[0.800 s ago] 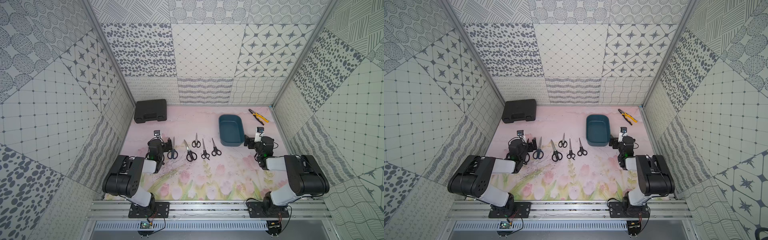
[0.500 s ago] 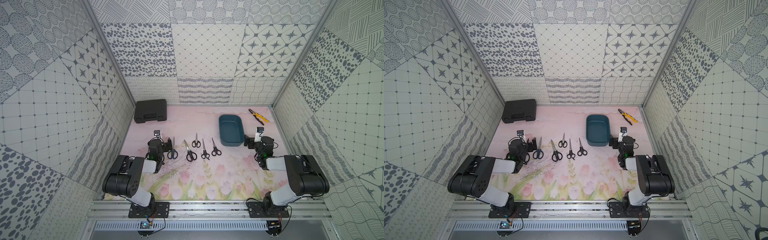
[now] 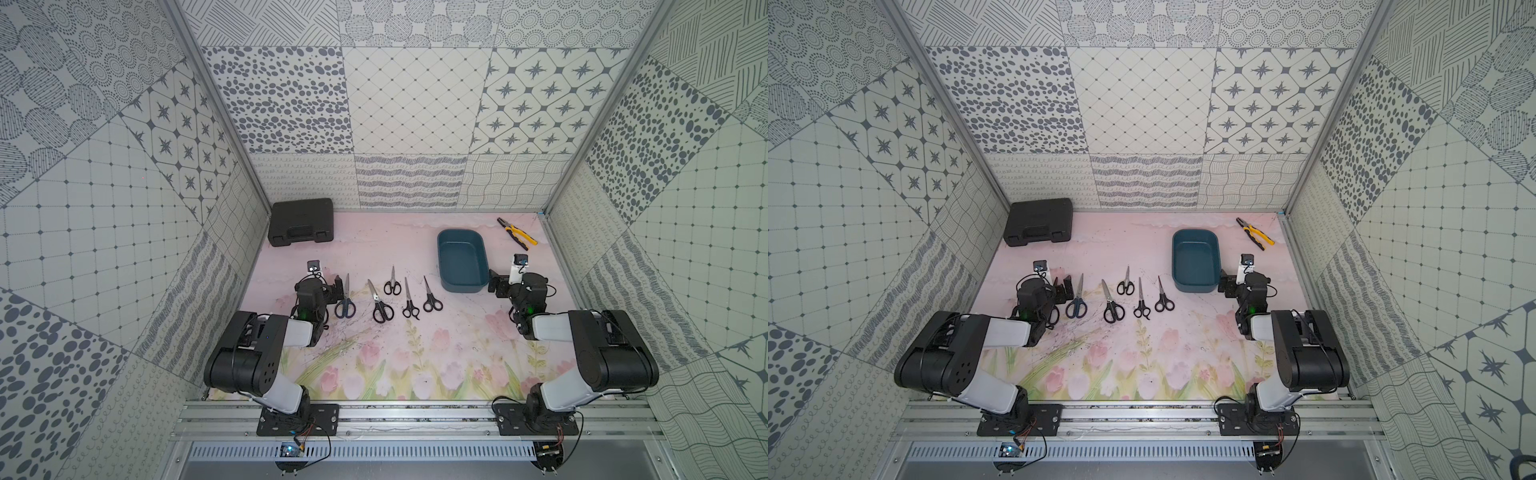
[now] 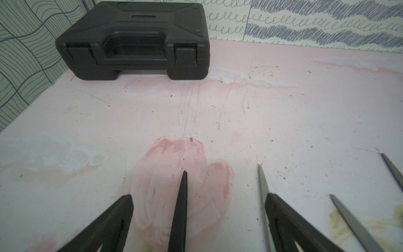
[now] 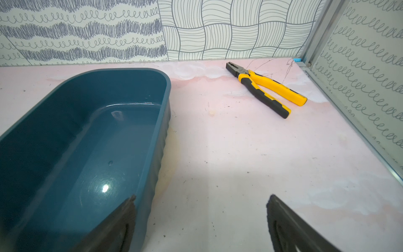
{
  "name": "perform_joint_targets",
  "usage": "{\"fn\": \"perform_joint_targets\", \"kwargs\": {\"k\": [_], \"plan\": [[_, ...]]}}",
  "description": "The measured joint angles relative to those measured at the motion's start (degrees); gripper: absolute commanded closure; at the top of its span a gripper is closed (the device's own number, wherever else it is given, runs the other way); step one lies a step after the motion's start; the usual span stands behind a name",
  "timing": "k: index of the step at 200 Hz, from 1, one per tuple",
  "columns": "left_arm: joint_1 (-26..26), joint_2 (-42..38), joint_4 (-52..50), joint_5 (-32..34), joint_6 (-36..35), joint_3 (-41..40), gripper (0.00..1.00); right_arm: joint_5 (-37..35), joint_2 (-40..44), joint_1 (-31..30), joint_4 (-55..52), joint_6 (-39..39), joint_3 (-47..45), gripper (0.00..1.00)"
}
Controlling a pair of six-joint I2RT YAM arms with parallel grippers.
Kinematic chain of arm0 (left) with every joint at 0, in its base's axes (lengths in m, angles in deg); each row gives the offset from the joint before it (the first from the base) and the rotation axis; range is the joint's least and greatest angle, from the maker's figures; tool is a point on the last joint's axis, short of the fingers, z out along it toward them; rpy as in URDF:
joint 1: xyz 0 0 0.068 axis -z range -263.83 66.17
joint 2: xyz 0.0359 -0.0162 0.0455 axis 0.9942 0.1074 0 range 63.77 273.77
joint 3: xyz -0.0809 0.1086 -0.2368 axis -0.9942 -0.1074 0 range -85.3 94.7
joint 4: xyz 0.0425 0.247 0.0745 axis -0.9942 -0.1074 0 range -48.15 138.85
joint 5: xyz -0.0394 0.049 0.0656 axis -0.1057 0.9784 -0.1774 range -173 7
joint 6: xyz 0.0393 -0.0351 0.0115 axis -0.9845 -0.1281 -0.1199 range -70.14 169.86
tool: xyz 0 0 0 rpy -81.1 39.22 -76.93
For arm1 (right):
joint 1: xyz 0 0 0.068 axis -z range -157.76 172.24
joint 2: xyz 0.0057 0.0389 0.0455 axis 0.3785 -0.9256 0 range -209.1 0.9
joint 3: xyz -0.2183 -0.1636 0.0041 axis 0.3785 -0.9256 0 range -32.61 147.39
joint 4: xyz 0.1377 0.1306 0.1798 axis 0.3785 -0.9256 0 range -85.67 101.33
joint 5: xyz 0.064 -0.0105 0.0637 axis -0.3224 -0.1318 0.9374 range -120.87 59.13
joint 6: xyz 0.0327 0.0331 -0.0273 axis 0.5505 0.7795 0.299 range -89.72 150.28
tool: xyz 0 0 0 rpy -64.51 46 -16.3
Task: Put the scissors into the storage box
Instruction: Pick up the scissors from the center of the board.
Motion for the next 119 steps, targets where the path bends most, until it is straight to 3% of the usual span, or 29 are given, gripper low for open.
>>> {"fn": "perform_joint_targets", "kwargs": {"k": [8,28,49,84,119], "plan": [[1.2,-2.9,-4.0,1.0,0.0,1.9,0.02,-1.6,2.6,-1.1,-5.1,-0.2,1.4,0.08],[4.1,-10.8,-14.1,1.9,2.4,9.2,0.22,-3.2,10.9,-6.0,-17.8,-0.1,9.0,0.09],[7.4,-15.1,-26.8,2.1,7.8,19.6,0.23,-4.5,14.1,-14.2,-28.6,-0.7,21.6,0.09],[15.5,-12.8,-49.4,1.7,19.3,32.8,0.3,-4.6,9.7,-28.3,-44.0,-2.8,35.3,0.1],[21.3,-6.8,-68.7,-1.4,27.9,38.3,0.42,2.0,5.3,-29.9,-57.7,-1.7,35.9,0.12]]}}
